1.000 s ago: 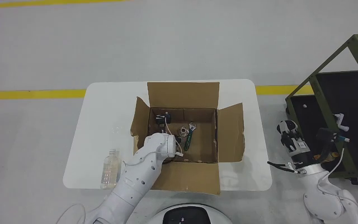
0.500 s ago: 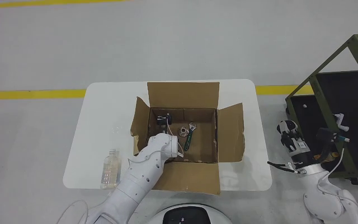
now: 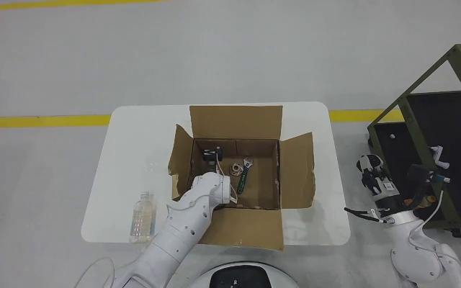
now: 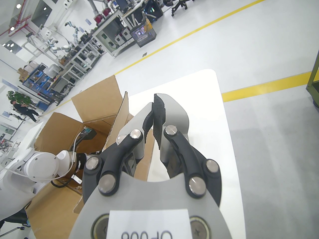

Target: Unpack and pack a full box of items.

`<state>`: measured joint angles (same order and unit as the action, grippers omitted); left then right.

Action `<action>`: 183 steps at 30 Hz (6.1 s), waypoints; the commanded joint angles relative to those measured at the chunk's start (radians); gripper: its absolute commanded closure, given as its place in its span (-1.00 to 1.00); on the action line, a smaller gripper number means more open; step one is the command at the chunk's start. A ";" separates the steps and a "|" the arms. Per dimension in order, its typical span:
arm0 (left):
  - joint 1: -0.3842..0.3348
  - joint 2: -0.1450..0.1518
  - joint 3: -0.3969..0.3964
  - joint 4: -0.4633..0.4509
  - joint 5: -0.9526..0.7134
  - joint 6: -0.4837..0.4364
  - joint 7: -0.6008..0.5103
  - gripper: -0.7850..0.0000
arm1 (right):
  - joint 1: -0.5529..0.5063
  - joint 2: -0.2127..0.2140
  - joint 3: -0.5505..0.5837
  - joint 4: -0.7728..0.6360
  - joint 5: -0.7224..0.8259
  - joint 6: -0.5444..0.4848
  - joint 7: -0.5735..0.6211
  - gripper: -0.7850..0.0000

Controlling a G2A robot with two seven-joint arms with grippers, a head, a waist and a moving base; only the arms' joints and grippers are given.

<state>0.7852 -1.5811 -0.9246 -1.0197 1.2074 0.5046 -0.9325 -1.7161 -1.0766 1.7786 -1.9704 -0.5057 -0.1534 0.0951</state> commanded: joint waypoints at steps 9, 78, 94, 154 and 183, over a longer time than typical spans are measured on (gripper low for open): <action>0.006 -0.004 -0.003 -0.017 0.029 -0.016 -0.003 1.00 | 0.000 0.000 0.000 0.000 0.000 0.000 0.000 0.84; 0.208 0.071 -0.291 -0.777 0.097 -0.211 -0.271 1.00 | 0.052 -0.021 -0.144 -0.017 0.625 0.133 0.403 0.26; 0.230 0.073 -0.292 -0.808 0.093 -0.204 -0.275 1.00 | 0.036 -0.015 -0.159 -0.023 0.475 0.214 0.420 0.41; 0.207 0.139 -0.618 -0.961 0.242 -0.322 -0.406 1.00 | 0.063 -0.007 0.002 -0.048 0.280 0.098 0.248 -1.00; 0.477 0.157 -0.663 -0.926 0.342 -0.383 -0.394 1.00 | 0.035 -0.016 0.066 -0.103 0.221 0.046 0.188 -1.00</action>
<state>1.2625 -1.4242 -1.5874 -1.9460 1.5493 0.1215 -1.3262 -1.6802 -1.0928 1.8442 -2.0709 -0.2820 -0.1050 0.2837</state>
